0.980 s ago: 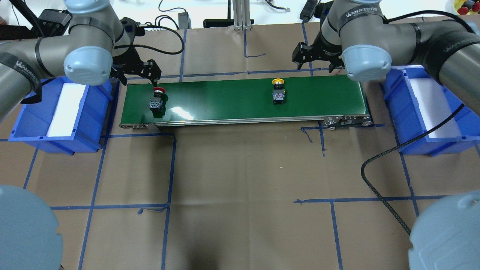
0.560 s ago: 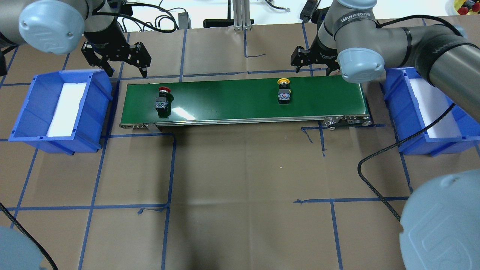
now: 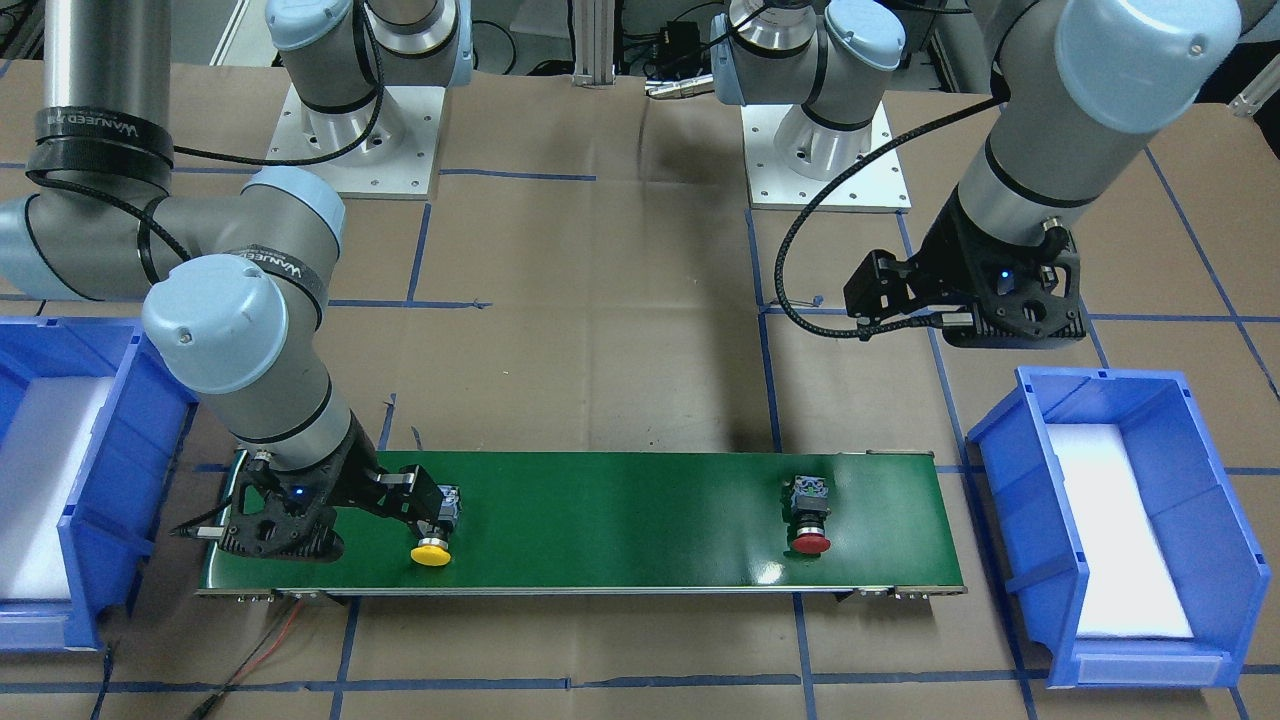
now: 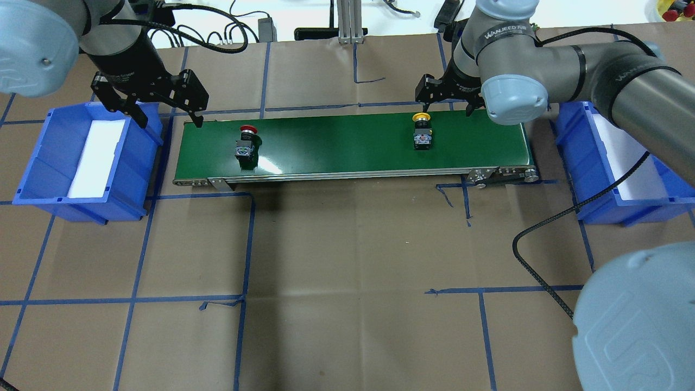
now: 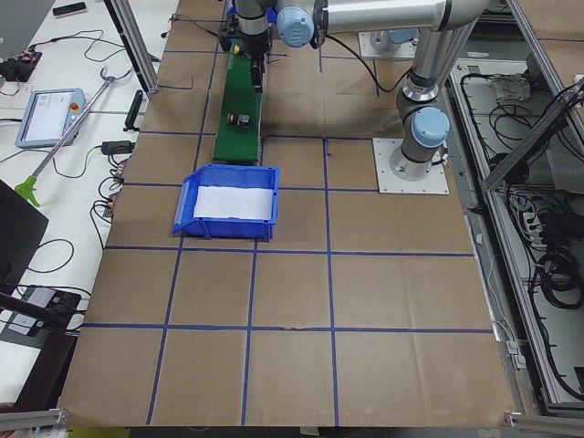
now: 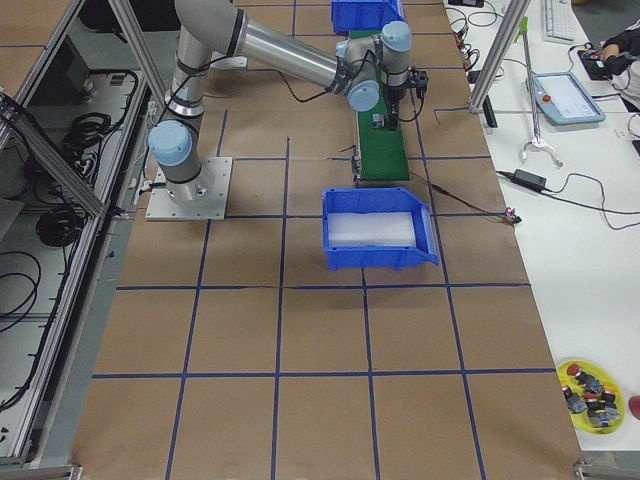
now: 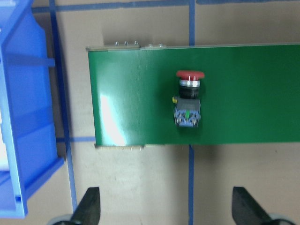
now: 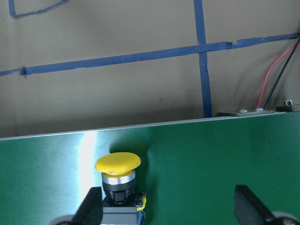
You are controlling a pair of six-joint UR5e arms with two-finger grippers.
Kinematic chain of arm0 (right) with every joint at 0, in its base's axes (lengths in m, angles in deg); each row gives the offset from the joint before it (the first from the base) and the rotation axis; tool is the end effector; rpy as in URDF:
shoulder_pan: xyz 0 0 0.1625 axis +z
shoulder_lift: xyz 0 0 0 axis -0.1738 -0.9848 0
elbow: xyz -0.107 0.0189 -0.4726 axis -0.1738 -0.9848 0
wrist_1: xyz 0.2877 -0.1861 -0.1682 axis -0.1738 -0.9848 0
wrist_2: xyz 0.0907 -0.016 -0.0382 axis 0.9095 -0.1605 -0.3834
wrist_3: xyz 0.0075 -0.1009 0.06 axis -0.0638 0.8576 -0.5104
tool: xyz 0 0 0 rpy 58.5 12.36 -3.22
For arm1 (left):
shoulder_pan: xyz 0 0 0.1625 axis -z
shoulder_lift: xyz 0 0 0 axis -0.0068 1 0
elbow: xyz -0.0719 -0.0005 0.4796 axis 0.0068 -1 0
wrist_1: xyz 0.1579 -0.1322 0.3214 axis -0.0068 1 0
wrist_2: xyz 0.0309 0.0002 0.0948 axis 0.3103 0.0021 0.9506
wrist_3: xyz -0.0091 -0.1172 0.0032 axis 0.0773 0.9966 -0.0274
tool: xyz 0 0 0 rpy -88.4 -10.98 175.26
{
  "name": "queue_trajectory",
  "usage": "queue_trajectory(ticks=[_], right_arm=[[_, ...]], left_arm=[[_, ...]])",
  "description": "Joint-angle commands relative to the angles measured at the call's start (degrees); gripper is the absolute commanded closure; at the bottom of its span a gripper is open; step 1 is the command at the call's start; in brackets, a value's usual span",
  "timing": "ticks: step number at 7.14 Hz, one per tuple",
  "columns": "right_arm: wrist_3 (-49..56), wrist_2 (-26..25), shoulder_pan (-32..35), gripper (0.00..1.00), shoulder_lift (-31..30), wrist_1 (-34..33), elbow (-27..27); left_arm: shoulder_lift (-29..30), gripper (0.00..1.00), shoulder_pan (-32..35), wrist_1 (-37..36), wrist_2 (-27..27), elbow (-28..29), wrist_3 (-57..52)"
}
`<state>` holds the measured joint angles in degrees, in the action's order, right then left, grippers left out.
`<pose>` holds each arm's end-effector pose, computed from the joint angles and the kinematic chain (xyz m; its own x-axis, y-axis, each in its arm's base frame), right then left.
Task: Transport two buttons from left to right
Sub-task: 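Release the red button with the left gripper while the right gripper grasps the yellow button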
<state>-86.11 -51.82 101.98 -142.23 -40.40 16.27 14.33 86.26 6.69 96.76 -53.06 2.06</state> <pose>0.1648 -0.6365 0.3455 -0.9904 0.0941 -0.1010 0.1079 0.9840 -0.1419 -0.0934 -0.5093 0.5024 -0.9995 0.0157 -0.0260 0.0147 0.9991 0.0401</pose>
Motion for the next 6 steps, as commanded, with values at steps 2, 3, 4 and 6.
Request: queue_trajectory(ticks=[2, 3, 4, 6], right_arm=[[0.1, -0.1, 0.0, 0.0, 1.9, -0.1, 0.3], [0.1, -0.1, 0.0, 0.0, 2.9, -0.3, 0.3], [0.0, -0.3, 0.0, 0.0, 3.9, -0.3, 0.4], [1.1, -0.9, 0.0, 0.44, 4.3, -0.4, 1.2]], left_arm=[[-5.3, 0.0, 2.2, 0.5, -0.4, -4.0, 2.0], [-5.2, 0.0, 3.1, 0.5, -0.5, -4.0, 3.5], [-5.4, 0.0, 3.1, 0.4, -0.7, -4.0, 3.7], [-5.7, 0.0, 3.1, -0.1, -0.8, -4.2, 3.5]])
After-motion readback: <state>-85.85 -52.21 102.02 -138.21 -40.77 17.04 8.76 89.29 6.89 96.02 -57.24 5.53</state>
